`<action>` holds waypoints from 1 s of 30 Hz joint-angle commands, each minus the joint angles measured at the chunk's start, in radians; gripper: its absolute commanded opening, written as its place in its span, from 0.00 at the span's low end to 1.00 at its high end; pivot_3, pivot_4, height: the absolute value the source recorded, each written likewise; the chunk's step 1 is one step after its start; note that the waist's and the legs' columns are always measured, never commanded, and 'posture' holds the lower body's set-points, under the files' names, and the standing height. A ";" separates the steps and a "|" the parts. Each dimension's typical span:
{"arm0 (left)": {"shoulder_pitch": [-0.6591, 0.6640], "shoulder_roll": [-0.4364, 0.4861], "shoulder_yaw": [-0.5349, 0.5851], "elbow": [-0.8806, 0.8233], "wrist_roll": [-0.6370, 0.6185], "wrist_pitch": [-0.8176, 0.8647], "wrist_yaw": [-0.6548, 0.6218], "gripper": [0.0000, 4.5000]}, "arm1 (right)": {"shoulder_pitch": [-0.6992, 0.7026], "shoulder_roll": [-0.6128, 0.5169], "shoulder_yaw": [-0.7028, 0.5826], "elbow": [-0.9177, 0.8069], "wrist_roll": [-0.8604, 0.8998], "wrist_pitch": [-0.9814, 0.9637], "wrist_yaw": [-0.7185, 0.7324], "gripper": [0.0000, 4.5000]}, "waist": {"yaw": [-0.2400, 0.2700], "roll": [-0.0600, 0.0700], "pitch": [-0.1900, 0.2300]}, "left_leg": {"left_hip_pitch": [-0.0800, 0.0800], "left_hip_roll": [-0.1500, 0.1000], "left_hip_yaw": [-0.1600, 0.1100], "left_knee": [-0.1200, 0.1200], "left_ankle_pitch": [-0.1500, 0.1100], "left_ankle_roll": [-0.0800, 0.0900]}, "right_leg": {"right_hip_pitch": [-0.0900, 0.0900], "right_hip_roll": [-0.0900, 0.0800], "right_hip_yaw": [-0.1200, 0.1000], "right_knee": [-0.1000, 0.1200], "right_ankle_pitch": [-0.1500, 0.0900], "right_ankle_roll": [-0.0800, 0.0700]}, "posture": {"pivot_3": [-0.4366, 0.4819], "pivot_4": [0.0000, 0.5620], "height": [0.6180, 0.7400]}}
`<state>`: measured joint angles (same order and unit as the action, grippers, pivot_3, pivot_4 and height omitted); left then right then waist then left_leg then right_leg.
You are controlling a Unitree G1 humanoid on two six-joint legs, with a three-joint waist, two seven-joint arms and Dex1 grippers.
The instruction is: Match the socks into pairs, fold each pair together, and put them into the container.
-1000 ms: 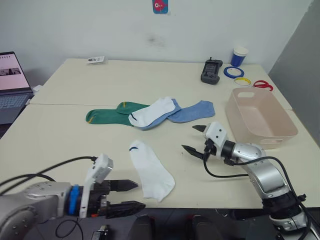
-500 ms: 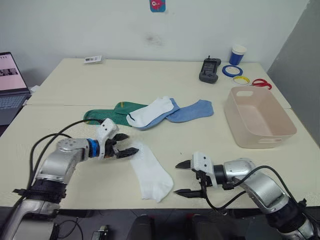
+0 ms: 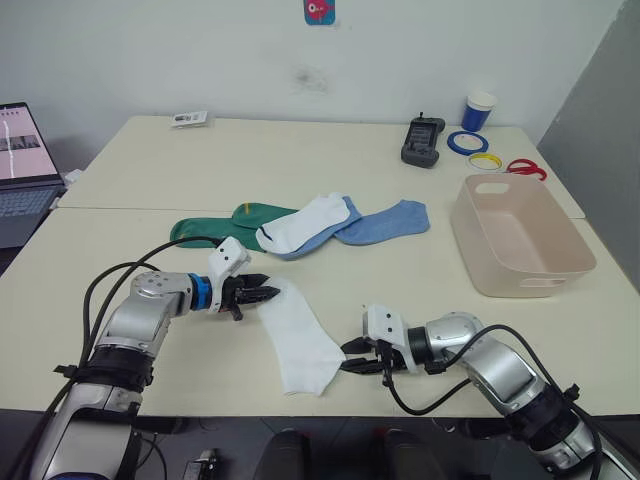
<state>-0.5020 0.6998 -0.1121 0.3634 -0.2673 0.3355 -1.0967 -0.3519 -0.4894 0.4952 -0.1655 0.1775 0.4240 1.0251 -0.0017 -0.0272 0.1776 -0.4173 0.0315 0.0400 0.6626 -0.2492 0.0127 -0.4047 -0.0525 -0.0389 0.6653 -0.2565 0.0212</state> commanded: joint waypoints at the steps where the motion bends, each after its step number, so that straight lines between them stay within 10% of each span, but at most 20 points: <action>1: 0.015 0.000 0.016 -0.037 0.002 0.009 -0.007 0.09 | -0.007 0.008 -0.020 -0.014 0.007 -0.032 0.009 0.00 | 0.000 0.000 0.000 | 0.000 0.000 0.000 0.000 0.000 0.000 | 0.000 0.000 0.000 0.000 0.000 0.000 | 0.48 0.27 1.00; 12: 0.209 0.001 0.120 -0.373 -0.114 0.230 0.090 0.01 | 0.000 -0.106 -0.112 -0.021 0.044 -0.077 0.116 0.00 | -0.001 0.000 0.000 | 0.000 0.001 0.000 0.000 0.000 0.000 | 0.000 -0.001 0.000 0.000 0.000 0.000 | 0.48 0.27 1.00; 24: 0.424 -0.253 0.219 -0.808 -0.185 0.520 0.567 0.01 | -0.249 -0.150 -0.127 0.421 0.001 -0.305 0.359 0.00 | 0.000 0.000 0.000 | 0.001 0.000 -0.003 0.000 0.000 0.000 | 0.001 -0.001 0.002 0.000 0.000 0.000 | 0.48 0.27 1.00; 30: 0.469 -0.240 0.240 -0.811 -0.195 0.487 0.579 0.30 | -0.277 -0.166 -0.154 0.490 -0.016 -0.310 0.397 0.37 | 0.000 0.000 0.000 | 0.001 0.000 -0.003 0.000 0.000 0.000 | 0.002 -0.001 0.001 0.000 0.000 -0.001 | 0.48 0.27 1.00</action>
<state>-0.0332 0.4439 0.0928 -0.4091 -0.4540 0.8429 -0.5135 -0.6129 -0.6341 0.3767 0.3379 0.1568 0.1183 1.4023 -0.0016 -0.0270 0.1777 -0.4166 0.0314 0.0369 0.6626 -0.2487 0.0119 -0.4030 -0.0538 -0.0375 0.6658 -0.2561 0.0206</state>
